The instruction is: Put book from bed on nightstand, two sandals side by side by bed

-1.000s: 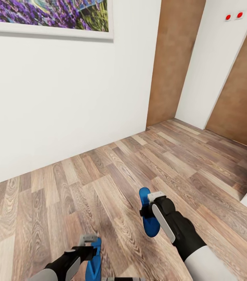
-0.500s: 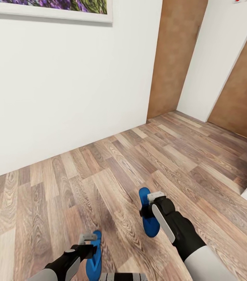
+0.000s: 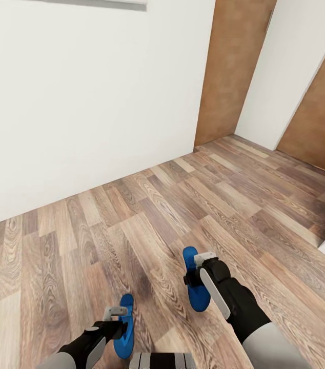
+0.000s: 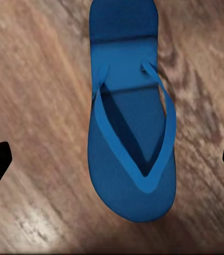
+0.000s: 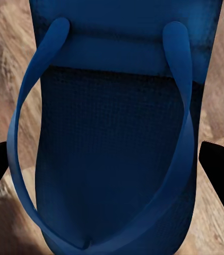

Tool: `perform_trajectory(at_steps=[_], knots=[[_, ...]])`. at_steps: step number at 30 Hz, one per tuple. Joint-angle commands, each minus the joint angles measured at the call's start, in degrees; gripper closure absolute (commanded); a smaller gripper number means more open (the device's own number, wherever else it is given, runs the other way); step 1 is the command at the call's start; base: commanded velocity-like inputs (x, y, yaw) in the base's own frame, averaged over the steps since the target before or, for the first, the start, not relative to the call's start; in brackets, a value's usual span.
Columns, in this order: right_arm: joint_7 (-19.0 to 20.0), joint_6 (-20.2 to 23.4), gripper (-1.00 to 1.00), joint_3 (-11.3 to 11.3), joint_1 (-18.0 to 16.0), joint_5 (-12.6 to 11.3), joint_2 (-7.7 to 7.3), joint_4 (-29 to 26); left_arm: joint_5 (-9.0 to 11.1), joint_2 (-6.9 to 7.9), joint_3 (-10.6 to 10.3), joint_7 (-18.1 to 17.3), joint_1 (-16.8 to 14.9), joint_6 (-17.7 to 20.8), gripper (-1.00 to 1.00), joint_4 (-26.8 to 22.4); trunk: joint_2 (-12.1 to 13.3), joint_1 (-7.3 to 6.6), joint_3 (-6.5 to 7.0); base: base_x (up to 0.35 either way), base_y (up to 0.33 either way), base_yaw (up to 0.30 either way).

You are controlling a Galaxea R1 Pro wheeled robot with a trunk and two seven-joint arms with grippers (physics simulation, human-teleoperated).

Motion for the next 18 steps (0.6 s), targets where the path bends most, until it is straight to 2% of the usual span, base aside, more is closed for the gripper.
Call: perform_trajectory(at_steps=[1,11,18], knots=[[-0.60,0.14,1.00,0.08,-0.04,-0.57,-0.01,-0.04,0.34,0.02,-0.30,0.03,-0.01,0.26,-1.00,-0.12,-0.03,0.01,-0.27,0.000,0.000,0.000],[-0.60,0.14,1.00,0.08,-0.04,-0.57,0.08,-0.03,0.36,0.08,-0.42,0.03,-0.05,0.22,-1.00,-0.57,-0.17,0.27,-2.48,0.000,0.000,0.000],[-0.60,0.14,1.00,0.08,-0.04,-0.57,0.15,-0.03,0.43,0.05,-0.40,0.16,-0.41,0.50,-1.00,-4.56,-0.26,0.45,-4.03,0.000,0.000,0.000]])
